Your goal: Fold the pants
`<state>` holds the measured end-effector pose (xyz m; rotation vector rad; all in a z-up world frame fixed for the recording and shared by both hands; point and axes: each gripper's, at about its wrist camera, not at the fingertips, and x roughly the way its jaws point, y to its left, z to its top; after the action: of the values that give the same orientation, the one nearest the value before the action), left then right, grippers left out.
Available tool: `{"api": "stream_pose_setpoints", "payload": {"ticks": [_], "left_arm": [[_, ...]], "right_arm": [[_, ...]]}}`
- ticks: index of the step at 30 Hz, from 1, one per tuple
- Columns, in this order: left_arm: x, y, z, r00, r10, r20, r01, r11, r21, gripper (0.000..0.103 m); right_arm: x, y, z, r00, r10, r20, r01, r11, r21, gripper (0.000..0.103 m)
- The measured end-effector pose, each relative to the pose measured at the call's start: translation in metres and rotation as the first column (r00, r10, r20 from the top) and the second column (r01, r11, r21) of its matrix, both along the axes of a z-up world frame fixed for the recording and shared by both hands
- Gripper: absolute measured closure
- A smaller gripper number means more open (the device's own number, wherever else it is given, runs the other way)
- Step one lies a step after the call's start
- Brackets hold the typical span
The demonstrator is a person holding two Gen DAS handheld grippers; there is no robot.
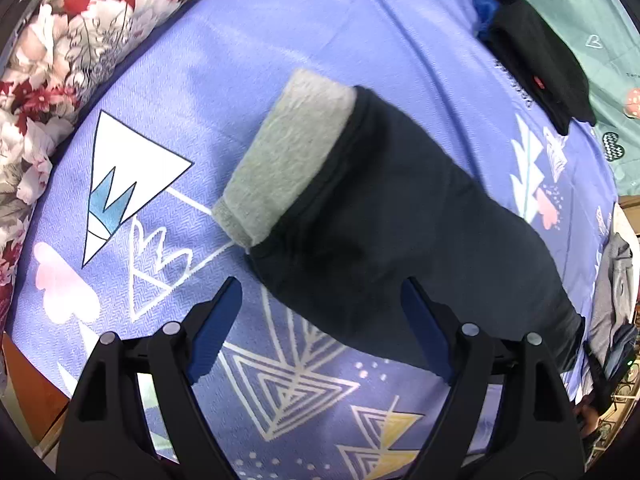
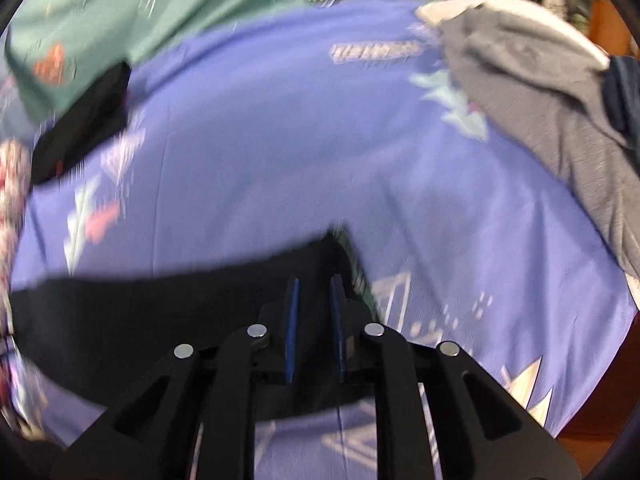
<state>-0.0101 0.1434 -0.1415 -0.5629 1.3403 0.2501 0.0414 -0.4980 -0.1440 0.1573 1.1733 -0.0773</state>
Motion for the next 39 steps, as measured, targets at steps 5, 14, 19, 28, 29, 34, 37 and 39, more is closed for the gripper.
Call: {"api": "stream_pose_setpoints", "payload": {"ticks": [5,14,19,28,29,34,37,39], "left_arm": [[0.0,0.005,-0.011,0.998,0.014,-0.059,-0.014,1.0,0.013,0.021],[0.038,-0.031,0.049,0.97,-0.174,0.167,0.167,0.984,0.059,0.019],[0.067,-0.063,0.039,0.958,-0.243,0.151,0.238,0.97,0.048,0.018],[0.084,-0.074,0.032,0.957,-0.257,0.131,0.254,0.966,0.039,0.018],[0.087,-0.075,0.031,0.956,-0.262,0.128,0.259,0.965,0.045,0.019],[0.104,-0.099,0.026,0.934,-0.335,0.121,0.333,0.942,0.038,0.018],[0.107,-0.116,0.018,0.917,-0.384,0.106,0.384,0.923,0.025,0.018],[0.109,-0.129,0.009,0.906,-0.415,0.08,0.413,0.91,0.031,0.018]], "right_arm": [[0.005,-0.007,-0.017,0.99,-0.108,-0.086,0.114,0.991,0.074,0.086],[0.074,0.15,0.023,0.958,0.271,0.097,-0.287,0.92,0.265,0.085],[0.109,0.262,-0.005,0.86,0.507,0.051,-0.497,0.813,0.302,0.085],[0.095,0.317,-0.015,0.771,0.636,-0.028,-0.56,0.699,0.446,0.085],[0.09,0.316,-0.013,0.758,0.652,-0.032,-0.572,0.686,0.45,0.085],[0.072,0.319,-0.012,0.72,0.692,-0.037,-0.603,0.652,0.46,0.085],[0.063,0.32,-0.018,0.7,0.713,-0.05,-0.613,0.635,0.469,0.085],[0.058,0.321,-0.022,0.69,0.721,-0.061,-0.617,0.63,0.472,0.085]]}}
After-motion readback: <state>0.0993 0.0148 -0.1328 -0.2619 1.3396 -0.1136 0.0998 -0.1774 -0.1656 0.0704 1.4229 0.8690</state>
